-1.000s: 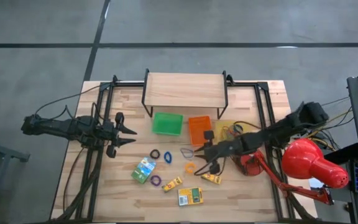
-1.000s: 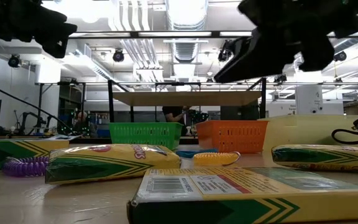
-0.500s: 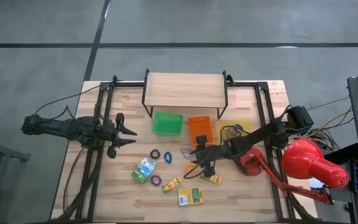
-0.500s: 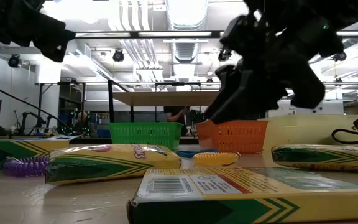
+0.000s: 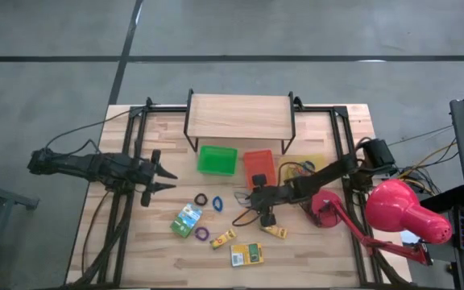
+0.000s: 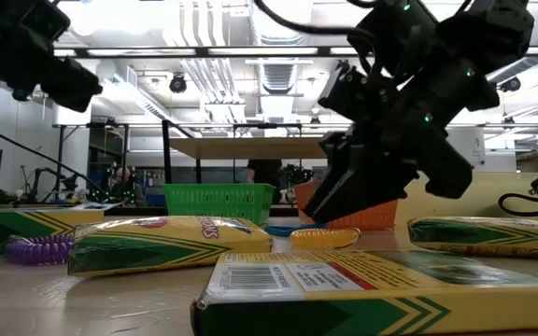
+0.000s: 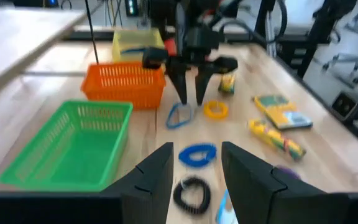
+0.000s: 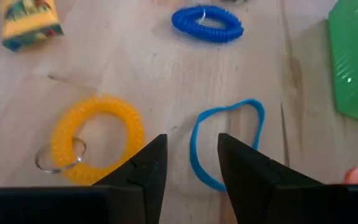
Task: Pick & Place Office Desk Supplies
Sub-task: Put the blue rubber band into the yellow bin
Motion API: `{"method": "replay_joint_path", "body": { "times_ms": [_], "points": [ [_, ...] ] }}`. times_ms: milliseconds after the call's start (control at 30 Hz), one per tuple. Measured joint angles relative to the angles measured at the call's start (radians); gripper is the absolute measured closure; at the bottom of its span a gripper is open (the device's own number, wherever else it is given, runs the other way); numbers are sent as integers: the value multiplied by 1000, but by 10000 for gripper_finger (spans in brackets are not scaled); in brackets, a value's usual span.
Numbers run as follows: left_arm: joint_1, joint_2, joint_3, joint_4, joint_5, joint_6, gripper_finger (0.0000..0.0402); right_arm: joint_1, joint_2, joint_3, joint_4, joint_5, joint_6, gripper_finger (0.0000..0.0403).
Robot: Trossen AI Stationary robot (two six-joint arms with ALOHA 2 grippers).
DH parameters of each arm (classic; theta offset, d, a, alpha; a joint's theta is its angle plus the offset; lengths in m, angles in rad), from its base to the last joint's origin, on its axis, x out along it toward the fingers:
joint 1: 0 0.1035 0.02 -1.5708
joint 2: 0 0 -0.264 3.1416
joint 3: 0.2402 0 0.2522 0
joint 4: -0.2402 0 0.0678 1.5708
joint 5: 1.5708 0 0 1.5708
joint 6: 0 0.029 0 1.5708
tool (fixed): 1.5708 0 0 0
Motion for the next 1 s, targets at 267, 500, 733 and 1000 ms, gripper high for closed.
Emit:
{"method": "replay_joint_path", "body": {
  "times_ms": [267, 500, 733, 1000],
  "points": [
    [0, 0, 0, -119, 0, 0, 259, -1, 31, 0, 5, 0, 0, 269],
    [0, 0, 0, -155, 0, 0, 259, -1, 47, 1, 1, 3, 43, 284],
    [0, 0, 0, -155, 0, 0, 259, 0, 41, 1, -8, 3, 42, 313],
    [0, 0, 0, -155, 0, 0, 259, 1, 41, 0, -11, 21, 41, 351]
  ]
}}
